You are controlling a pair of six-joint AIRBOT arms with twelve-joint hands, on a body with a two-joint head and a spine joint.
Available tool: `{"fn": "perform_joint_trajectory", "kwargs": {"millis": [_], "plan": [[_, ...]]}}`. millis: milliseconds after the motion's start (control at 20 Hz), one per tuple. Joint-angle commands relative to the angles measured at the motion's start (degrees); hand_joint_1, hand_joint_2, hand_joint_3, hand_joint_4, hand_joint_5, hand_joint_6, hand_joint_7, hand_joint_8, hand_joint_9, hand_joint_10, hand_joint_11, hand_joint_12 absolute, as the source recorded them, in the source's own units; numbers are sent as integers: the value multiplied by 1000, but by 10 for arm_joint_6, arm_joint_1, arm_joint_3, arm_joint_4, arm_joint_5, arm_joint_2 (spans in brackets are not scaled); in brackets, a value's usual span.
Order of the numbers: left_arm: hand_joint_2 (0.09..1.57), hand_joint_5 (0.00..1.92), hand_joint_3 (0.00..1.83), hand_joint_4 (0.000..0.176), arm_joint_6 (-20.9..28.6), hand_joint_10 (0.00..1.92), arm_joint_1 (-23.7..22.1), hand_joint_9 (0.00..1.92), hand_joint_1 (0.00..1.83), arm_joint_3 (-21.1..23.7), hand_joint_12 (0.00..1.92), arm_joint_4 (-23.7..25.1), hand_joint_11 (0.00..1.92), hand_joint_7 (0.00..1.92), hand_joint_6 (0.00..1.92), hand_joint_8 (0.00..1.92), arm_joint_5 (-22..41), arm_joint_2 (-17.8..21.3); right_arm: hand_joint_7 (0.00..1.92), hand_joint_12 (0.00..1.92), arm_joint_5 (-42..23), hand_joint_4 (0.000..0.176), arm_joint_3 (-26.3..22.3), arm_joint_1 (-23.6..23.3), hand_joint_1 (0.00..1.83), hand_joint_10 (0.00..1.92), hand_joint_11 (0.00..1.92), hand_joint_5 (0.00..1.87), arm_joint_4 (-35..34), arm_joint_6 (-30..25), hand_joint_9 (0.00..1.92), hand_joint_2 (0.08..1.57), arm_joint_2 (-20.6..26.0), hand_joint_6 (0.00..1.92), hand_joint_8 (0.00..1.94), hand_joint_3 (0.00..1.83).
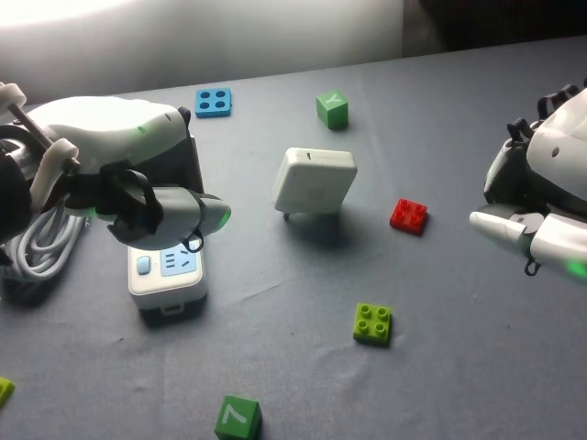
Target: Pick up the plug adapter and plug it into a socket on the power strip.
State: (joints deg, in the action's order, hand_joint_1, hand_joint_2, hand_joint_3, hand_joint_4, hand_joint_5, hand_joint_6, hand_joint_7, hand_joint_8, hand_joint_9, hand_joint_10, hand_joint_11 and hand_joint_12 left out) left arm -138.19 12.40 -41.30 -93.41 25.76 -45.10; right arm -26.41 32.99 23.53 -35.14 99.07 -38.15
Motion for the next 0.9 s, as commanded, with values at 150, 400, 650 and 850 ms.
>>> {"fn": "perform_joint_trajectory", "kwargs": {"millis": [150, 400, 650, 850], "plan": [[1192, 79, 8, 0, -1, 6, -2, 108, 0, 0, 337, 23, 0, 89, 2, 3, 1, 5, 218, 694, -53, 0, -2, -3, 206, 2, 0, 192, 16, 3, 233, 1095, 2, 2, 2, 7], [1203, 113, 2, 0, -2, 5, 9, 127, 0, -2, 369, 22, 0, 114, 3, 3, -5, 5, 218, 688, -70, 0, 1, -5, 210, 0, 0, 185, 16, 11, 223, 1106, 1, 0, 0, 4], [1203, 78, 1, 0, -1, 7, 34, 100, 0, 4, 272, 9, 0, 88, 7, 9, 14, 6, 209, 573, -20, 0, 48, -33, 207, 1, 0, 170, 16, -22, 204, 1110, -24, 1, 1, 1], [1203, 101, 0, 0, 17, 0, 65, 71, 0, 41, 267, -40, 0, 64, 5, 0, 91, 6, 214, 636, 37, 0, 131, -57, 350, 2, 0, 191, 16, -50, 217, 1190, -83, 2, 2, 15]]}}
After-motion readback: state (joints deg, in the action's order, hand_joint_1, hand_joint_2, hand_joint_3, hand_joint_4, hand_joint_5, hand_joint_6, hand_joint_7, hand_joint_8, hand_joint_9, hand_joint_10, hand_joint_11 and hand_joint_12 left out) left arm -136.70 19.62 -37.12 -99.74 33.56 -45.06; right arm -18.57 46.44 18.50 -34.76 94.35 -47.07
